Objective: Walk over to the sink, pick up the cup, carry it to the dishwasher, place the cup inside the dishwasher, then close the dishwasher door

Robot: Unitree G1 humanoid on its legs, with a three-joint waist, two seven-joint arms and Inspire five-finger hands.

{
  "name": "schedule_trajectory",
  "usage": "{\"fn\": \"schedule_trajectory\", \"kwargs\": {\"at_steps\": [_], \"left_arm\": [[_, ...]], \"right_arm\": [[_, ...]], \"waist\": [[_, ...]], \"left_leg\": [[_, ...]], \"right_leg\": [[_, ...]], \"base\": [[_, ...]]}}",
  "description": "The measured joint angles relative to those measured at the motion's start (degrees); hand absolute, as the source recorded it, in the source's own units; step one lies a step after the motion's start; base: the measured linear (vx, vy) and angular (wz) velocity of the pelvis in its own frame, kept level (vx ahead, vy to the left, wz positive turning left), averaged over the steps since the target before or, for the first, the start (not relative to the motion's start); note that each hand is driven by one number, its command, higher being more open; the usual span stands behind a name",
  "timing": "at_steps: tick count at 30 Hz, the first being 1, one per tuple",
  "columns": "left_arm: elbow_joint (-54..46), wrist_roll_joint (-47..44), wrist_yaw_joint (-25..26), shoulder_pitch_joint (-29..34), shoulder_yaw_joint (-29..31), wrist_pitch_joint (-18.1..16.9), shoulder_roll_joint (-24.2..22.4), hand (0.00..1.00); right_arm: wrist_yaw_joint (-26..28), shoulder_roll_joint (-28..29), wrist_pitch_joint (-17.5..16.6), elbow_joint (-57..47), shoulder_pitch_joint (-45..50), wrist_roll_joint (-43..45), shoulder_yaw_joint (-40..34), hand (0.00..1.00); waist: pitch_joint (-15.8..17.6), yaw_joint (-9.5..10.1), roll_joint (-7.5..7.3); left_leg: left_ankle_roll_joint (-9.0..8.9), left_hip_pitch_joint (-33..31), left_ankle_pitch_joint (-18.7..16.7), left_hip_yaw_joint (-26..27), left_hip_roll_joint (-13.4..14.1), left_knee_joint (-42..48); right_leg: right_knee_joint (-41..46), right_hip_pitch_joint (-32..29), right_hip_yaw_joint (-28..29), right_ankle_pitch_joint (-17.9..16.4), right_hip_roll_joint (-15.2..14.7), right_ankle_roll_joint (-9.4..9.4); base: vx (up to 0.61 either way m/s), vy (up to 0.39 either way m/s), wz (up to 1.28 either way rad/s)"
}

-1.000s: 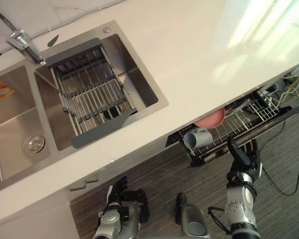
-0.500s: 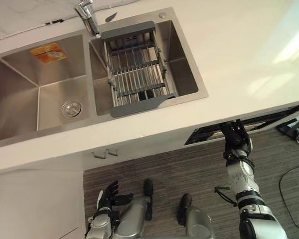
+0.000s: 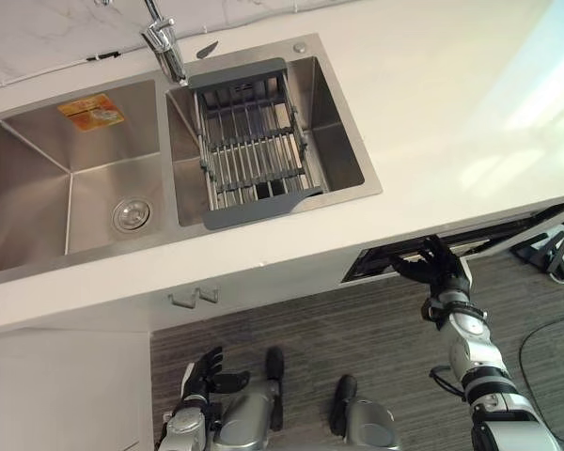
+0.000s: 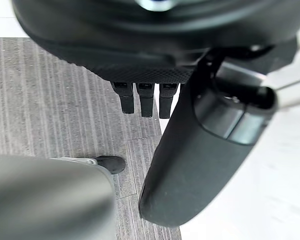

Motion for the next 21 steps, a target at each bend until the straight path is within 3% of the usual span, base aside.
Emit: {"fn": "schedule_trajectory", "kwargs": {"at_steps": [5, 9, 16, 21], "left_arm": [[0.59, 1.03, -0.01, 0.43, -0.54, 0.42, 0.76, 0.90], [0.95, 1.14, -0.19, 1.61, -0.78, 0.76, 0.88, 0.90], [1.14, 0.95, -0.33, 2.74, -0.45, 1.00, 0.60, 0.90], [1.22, 0.30, -0.31, 4.46, 0.48, 1.09, 0.47, 0.90]], "right_arm": [[2.16, 0.86, 0.21, -5.67, 7.62, -3.82, -0.04, 0.90], [6.13, 6.00, -0.06, -8.77, 15.99, -9.03, 0.83, 0.90], [5.89, 12.15, -0.24, 0.42, 19.21, -12.28, -0.55, 0.90], [4.31, 13.59, -0.03, 7.97, 20.60, -12.58, -3.54, 0.90]], "waist": [[-2.30, -0.14, -1.52], [-5.68, -0.54, -3.75], [-8.17, -0.74, -3.92], [-9.91, -1.37, -3.06]], "left_leg": [[-0.16, 1.66, -0.10, 0.24, 0.02, -1.25], [-0.49, 4.07, -0.34, 0.25, 0.19, -1.84], [-0.79, 6.00, -0.52, 0.16, 0.27, -2.73], [-0.07, 8.85, 1.57, -0.56, 0.54, -7.15]], "right_leg": [[-2.29, 1.99, 0.68, 0.04, 0.40, 0.06], [-3.18, 4.54, 1.65, 0.05, 0.63, 0.07], [-3.79, 6.14, 1.97, 0.06, 0.60, 0.08], [-3.88, 6.70, 1.79, 1.08, 0.98, 0.03]], "base": [[0.09, -0.042, -0.03], [0.08, -0.030, -0.01], [-0.06, 0.005, -0.02], [-0.13, 0.015, 0.02]]}}
